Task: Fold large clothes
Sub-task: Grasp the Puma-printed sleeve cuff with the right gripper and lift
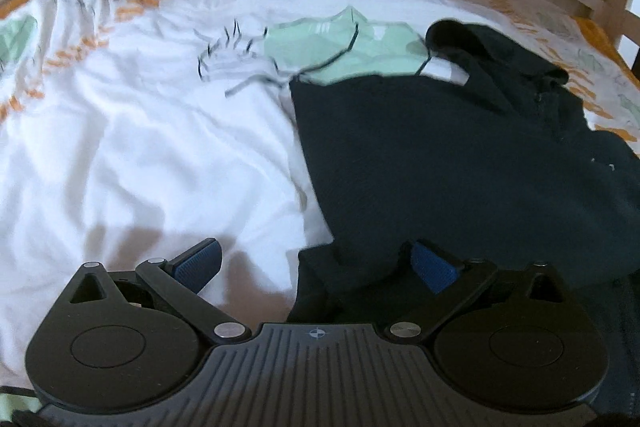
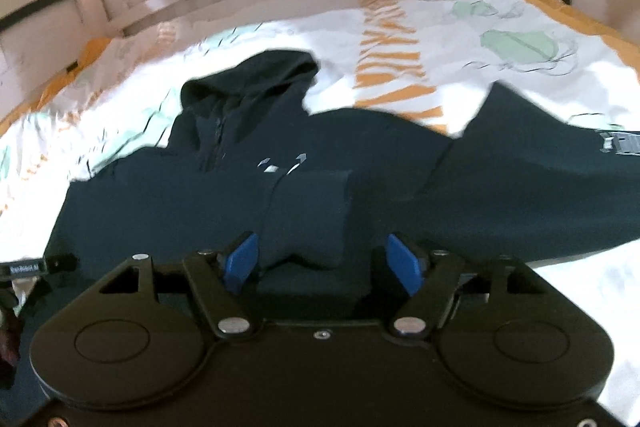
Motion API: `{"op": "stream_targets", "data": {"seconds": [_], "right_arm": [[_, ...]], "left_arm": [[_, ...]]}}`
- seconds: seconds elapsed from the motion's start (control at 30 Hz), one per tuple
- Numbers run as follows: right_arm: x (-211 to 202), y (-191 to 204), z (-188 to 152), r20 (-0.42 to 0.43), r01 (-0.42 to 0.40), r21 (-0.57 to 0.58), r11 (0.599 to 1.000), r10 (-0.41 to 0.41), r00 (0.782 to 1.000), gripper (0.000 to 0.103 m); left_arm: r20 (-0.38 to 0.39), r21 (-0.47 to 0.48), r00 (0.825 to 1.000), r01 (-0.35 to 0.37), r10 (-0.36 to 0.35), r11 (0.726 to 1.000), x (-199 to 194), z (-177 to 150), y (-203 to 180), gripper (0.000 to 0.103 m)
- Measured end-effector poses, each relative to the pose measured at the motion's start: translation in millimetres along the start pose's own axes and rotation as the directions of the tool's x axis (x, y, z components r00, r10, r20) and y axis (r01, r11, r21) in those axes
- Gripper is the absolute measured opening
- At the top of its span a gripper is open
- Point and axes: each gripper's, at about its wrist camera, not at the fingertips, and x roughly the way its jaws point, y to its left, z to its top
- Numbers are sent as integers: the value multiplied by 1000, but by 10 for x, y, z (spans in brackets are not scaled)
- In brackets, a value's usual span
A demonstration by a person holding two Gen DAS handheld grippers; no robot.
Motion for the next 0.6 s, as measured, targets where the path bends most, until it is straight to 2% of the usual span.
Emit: {"op": "stream_targets", "data": {"seconds": [0.07,0.23,0.37,0.6], "right_arm": [[-97,-137,41,8,13,26,1000,-13,1000,75],[-242,-571,87,-7,94,84,992,-93,996,78],[-320,-945,120,-11,170,128,977,-170,985,78],[-376,-1671,254,-28,313,208,927,-314,949,79]], "left_arm": [[34,13,999,12,-12,1000,-134,49,-59,102],[83,48,990,109,-113,993,-384,234,-421,102],[78,79,973,211,-217,974,-422,342,-853,102],[33,124,949,308,-314,943,-220,343,-1601,102]]}}
